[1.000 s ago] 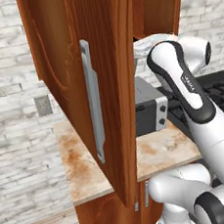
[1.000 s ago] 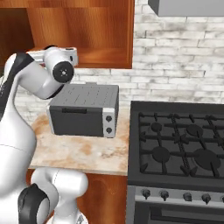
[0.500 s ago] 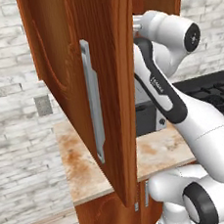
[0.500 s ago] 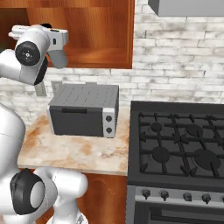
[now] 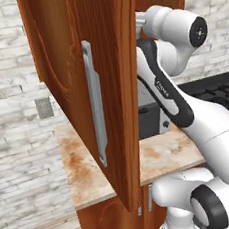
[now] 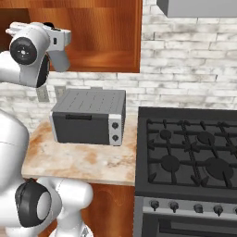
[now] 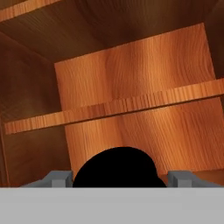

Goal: Pick the water bottle from the counter and place it in the open cabinet.

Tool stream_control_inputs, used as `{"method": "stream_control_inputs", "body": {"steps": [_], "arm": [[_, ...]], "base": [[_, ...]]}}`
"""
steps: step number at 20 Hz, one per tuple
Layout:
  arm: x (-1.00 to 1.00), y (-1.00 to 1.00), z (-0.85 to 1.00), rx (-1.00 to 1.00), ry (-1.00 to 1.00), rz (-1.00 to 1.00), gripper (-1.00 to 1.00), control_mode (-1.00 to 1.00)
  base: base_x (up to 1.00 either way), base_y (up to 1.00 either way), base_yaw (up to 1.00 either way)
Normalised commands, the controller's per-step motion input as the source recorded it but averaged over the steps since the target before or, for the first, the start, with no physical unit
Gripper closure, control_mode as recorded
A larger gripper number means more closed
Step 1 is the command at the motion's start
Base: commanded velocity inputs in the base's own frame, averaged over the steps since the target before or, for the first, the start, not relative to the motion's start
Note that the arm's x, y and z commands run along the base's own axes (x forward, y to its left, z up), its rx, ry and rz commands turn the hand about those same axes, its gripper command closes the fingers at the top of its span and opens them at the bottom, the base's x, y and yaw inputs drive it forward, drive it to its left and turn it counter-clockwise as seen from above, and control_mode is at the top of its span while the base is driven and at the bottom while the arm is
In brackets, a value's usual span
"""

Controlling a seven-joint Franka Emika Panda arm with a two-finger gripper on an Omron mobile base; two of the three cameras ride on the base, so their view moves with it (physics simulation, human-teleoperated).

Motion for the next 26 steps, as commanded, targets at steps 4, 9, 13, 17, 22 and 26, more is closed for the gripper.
{"method": "stream_control_inputs", "body": {"steps": [4,9,13,17,22,26], "arm": [[0.00,-0.30,0.00,0.11,0.03,0.00,1.00,-1.00],[0.00,-0.12,0.00,0.10,0.00,0.00,1.00,-1.00],[0.10,0.00,0.00,0.00,0.00,-0.01,1.00,-1.00],[0.38,0.00,0.00,0.00,0.01,-0.08,1.00,-1.00],[0.58,0.00,0.00,0.00,0.05,-0.08,1.00,-1.00],[0.67,0.00,0.00,0.00,0.08,-0.09,1.00,-1.00]], "base": [[0.00,0.00,0.00],[0.00,0.00,0.00],[0.00,0.00,0.00],[0.00,0.00,0.00],[0.00,0.00,0.00],[0.00,0.00,0.00]]}}
